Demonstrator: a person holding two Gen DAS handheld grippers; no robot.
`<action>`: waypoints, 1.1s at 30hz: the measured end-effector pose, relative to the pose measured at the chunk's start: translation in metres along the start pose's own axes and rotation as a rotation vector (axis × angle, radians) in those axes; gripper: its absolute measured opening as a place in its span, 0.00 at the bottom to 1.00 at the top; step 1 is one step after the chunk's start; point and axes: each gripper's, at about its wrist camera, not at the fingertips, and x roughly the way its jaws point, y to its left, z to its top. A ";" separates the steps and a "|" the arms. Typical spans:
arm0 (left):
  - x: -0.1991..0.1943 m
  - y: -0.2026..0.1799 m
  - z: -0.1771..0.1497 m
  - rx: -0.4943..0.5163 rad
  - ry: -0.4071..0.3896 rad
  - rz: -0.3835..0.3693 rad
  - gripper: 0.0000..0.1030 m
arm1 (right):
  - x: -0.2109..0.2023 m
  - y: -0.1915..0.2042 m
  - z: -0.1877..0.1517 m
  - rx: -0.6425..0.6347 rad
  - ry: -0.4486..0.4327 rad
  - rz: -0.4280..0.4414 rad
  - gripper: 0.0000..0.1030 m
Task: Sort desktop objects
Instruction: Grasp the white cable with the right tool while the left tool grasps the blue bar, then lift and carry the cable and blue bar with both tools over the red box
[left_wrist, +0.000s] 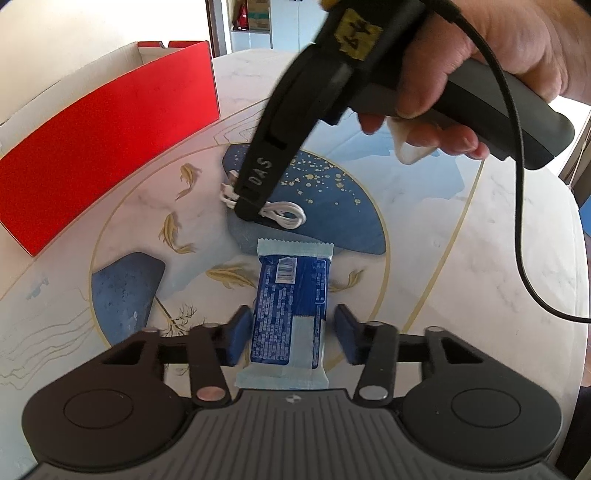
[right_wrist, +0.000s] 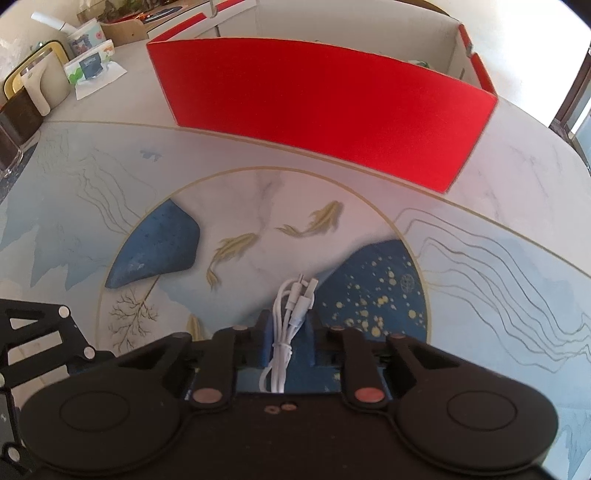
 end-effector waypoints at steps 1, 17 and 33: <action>0.000 0.001 0.001 -0.004 0.001 0.000 0.37 | -0.001 -0.001 -0.001 0.003 0.000 0.001 0.17; -0.021 0.026 0.002 -0.182 -0.051 0.062 0.34 | -0.022 -0.007 -0.015 0.013 -0.026 0.033 0.06; -0.044 0.052 0.010 -0.296 -0.075 0.114 0.34 | -0.039 -0.007 -0.013 0.004 -0.052 0.063 0.06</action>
